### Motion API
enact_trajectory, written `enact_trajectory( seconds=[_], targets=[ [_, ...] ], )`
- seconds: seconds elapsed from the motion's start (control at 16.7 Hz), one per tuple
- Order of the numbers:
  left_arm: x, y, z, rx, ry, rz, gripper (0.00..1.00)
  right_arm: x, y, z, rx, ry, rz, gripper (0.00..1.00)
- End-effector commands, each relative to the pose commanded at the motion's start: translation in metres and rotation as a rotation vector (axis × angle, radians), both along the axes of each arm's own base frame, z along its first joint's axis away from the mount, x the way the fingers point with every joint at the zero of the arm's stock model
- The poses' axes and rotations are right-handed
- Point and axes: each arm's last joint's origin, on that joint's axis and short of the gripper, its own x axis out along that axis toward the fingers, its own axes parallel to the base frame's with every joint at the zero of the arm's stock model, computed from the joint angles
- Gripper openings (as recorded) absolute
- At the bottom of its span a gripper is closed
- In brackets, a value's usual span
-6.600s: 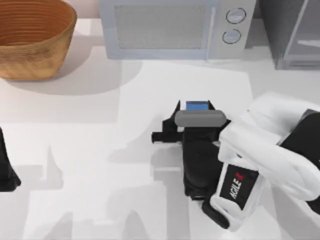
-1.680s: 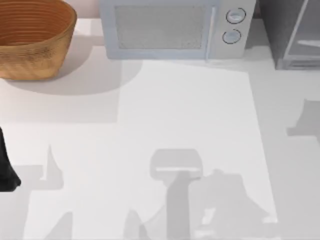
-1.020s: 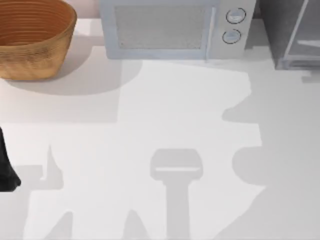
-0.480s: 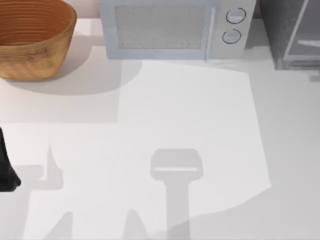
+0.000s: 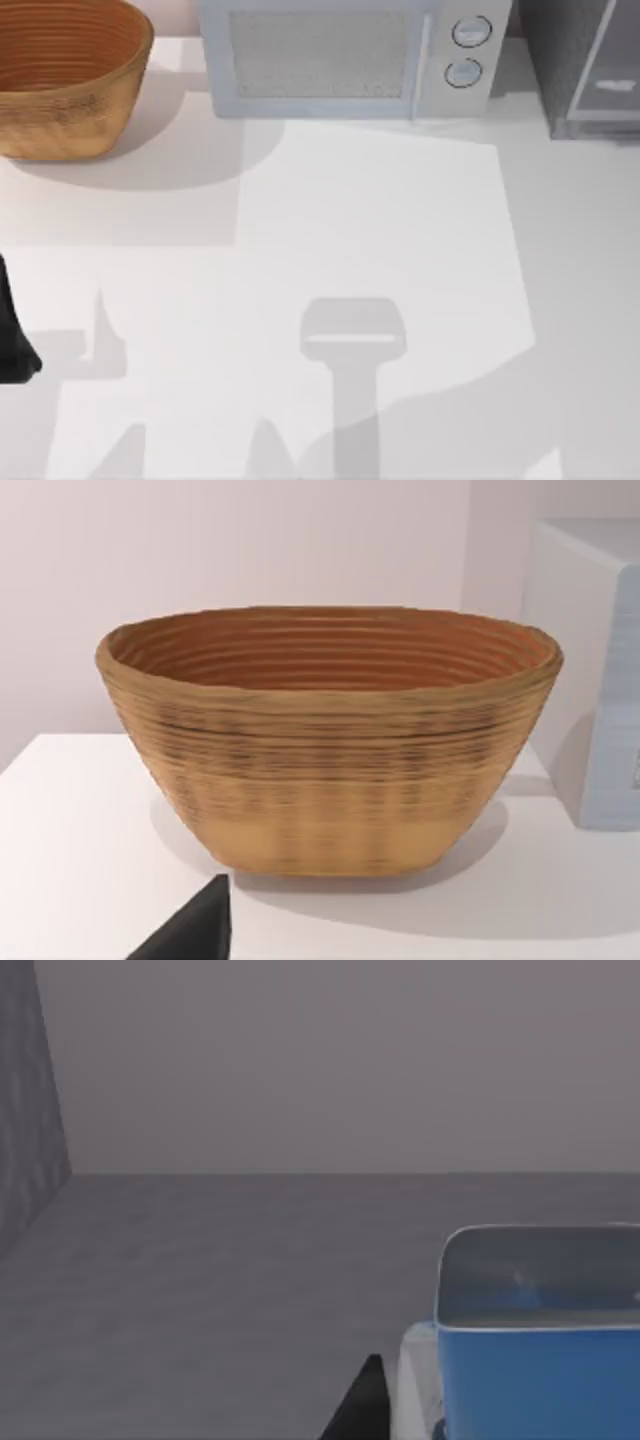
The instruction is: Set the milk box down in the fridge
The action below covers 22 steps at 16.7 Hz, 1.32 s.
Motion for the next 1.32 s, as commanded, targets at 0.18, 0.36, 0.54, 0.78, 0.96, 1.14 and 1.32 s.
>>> enact_trajectory(
  seconds=[0.18,0.36,0.54,0.78,0.96,1.14,1.32],
  targets=[
    [0.000,0.000,0.000,0.000,0.000,0.000,1.00,0.036,-0.002,0.023,-0.016,-0.073,0.006,0.00],
    [0.000,0.000,0.000,0.000,0.000,0.000,1.00,0.067,-0.005,0.040,-0.023,-0.103,0.000,0.00],
    [0.000,0.000,0.000,0.000,0.000,0.000,1.00,0.083,-0.003,0.032,-0.011,-0.054,-0.008,0.00],
    [0.000,0.000,0.000,0.000,0.000,0.000,1.00,0.086,-0.002,0.029,-0.008,-0.043,-0.008,0.00],
    [0.000,0.000,0.000,0.000,0.000,0.000,1.00,0.086,-0.002,0.029,-0.008,-0.043,-0.008,0.15],
    [0.000,0.000,0.000,0.000,0.000,0.000,1.00,0.086,-0.002,0.029,-0.008,-0.043,-0.008,0.38],
    [0.000,0.000,0.000,0.000,0.000,0.000,1.00,0.086,-0.002,0.029,-0.008,-0.043,-0.008,0.60]
  ],
)
